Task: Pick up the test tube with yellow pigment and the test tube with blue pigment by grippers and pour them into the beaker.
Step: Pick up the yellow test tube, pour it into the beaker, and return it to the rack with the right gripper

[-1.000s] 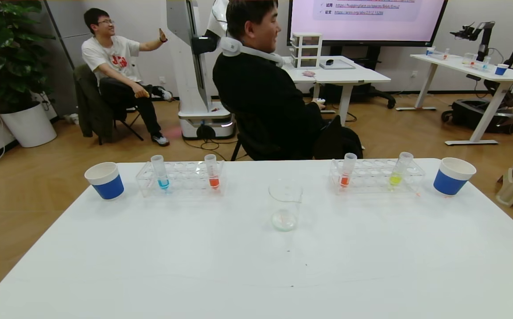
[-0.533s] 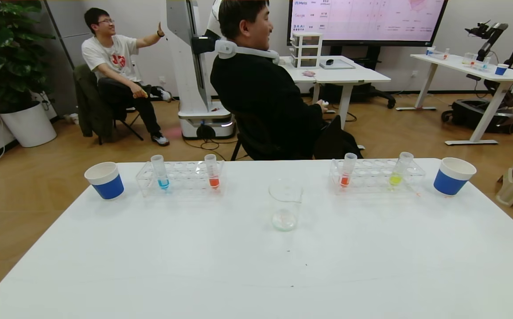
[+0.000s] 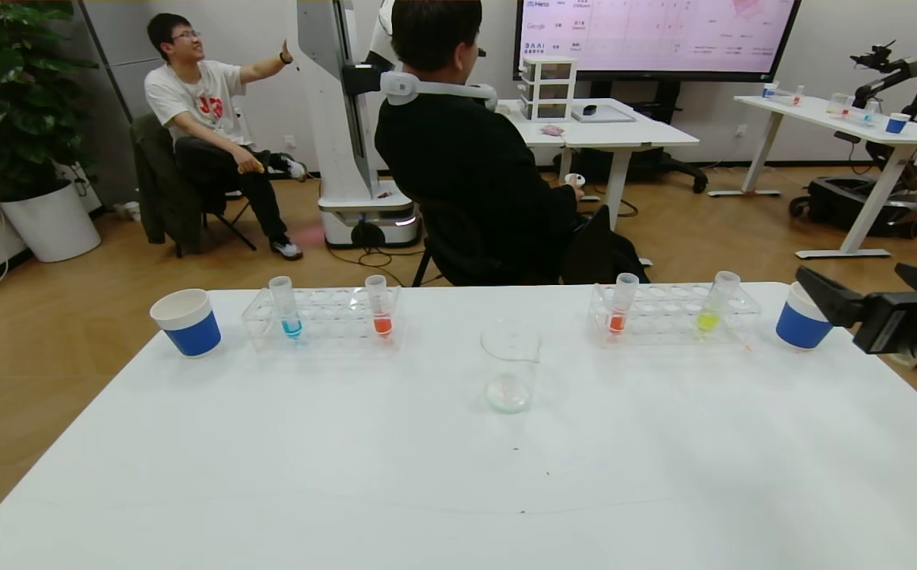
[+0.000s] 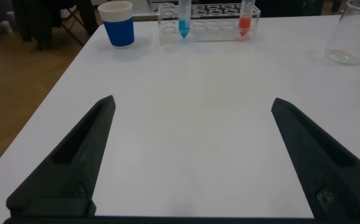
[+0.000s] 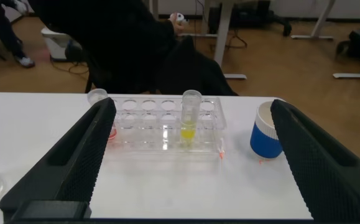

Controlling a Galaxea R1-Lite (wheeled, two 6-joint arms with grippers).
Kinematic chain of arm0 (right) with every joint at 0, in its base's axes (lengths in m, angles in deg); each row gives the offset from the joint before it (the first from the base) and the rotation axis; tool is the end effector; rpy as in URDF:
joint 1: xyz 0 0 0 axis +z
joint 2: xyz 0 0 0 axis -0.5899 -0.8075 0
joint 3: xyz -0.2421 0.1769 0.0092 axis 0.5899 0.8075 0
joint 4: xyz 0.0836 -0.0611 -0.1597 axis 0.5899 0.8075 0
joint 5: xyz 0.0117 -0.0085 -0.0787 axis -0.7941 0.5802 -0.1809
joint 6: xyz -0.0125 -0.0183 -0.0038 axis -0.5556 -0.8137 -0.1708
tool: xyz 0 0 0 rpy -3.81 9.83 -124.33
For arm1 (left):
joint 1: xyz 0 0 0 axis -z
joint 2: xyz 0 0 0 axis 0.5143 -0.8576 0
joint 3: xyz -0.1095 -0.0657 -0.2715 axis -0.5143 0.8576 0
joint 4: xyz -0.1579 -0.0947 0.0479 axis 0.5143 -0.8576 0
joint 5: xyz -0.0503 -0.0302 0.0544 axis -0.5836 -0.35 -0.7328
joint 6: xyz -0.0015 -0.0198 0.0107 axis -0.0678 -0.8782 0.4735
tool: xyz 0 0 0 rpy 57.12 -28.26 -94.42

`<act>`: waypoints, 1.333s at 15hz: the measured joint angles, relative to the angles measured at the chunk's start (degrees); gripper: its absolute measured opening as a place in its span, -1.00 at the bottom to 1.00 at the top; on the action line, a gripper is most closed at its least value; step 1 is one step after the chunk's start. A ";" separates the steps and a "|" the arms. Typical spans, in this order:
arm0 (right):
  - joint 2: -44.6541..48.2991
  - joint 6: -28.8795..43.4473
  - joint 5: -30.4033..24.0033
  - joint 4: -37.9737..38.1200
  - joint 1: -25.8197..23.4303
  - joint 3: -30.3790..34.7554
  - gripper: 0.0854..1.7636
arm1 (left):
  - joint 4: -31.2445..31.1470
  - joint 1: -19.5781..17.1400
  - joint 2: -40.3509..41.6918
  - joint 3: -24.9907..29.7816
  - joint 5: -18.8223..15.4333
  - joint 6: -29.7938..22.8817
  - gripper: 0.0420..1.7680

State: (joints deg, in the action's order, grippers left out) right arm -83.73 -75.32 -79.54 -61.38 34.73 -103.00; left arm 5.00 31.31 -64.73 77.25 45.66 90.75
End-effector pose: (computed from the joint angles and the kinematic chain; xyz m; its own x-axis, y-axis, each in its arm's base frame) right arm 0.2293 -0.0059 0.1844 0.9993 -0.0329 0.0188 0.0328 0.9994 0.0053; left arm -0.0229 0.0000 0.0755 0.9999 -0.0107 0.0024 0.0107 0.9996 0.0275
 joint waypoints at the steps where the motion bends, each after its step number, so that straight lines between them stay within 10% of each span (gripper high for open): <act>1: -4.08 0.00 -0.05 -2.39 -0.02 -0.94 0.97 | 0.00 -0.02 0.00 0.00 0.00 0.00 0.98; 10: -35.27 -0.11 -0.06 -24.50 0.24 -10.09 0.97 | 0.00 0.00 0.00 0.00 0.00 0.00 0.98; 20: -46.68 -0.29 -0.44 -21.94 -0.02 -26.08 0.97 | 0.00 0.00 0.00 0.00 -0.06 0.00 0.98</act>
State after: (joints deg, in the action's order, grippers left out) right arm -130.40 -75.61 -79.98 -83.32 34.70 -129.08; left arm 5.00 31.31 -64.73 77.25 45.60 90.75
